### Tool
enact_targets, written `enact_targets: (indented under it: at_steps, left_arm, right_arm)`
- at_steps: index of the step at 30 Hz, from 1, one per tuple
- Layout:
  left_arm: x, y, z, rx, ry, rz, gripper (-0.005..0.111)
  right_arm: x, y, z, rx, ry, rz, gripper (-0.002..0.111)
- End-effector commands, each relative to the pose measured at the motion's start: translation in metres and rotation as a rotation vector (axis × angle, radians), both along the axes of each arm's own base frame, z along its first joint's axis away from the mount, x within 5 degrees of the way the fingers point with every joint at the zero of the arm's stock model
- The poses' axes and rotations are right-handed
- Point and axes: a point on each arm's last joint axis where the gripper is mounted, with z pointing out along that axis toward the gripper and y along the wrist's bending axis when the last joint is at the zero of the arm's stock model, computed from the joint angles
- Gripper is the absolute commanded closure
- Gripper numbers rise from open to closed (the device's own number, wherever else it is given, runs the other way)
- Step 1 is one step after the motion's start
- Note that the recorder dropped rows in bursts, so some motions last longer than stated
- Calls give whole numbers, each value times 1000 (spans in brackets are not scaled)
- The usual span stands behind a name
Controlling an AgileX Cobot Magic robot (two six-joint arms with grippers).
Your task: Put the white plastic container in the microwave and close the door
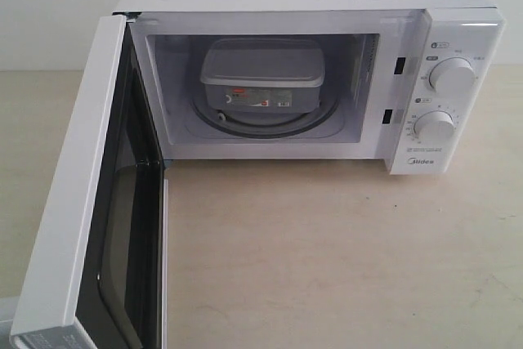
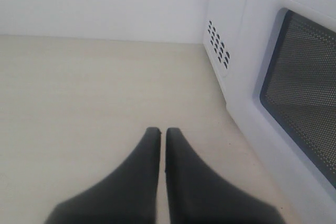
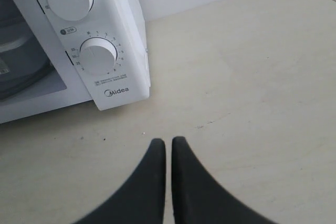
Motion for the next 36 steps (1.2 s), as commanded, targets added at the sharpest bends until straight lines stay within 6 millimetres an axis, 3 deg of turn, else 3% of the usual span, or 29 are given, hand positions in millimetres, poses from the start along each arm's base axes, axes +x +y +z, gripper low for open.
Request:
enact_targets:
  at_steps: [1, 36]
  left_arm:
    - [0, -1, -1, -3, -3, -8, 102]
    - [0, 0, -1, 24, -5, -13, 102]
  right_arm:
    - [0, -1, 1, -9, -17, -7, 108]
    - [0, -1, 1, -9, -17, -7, 108]
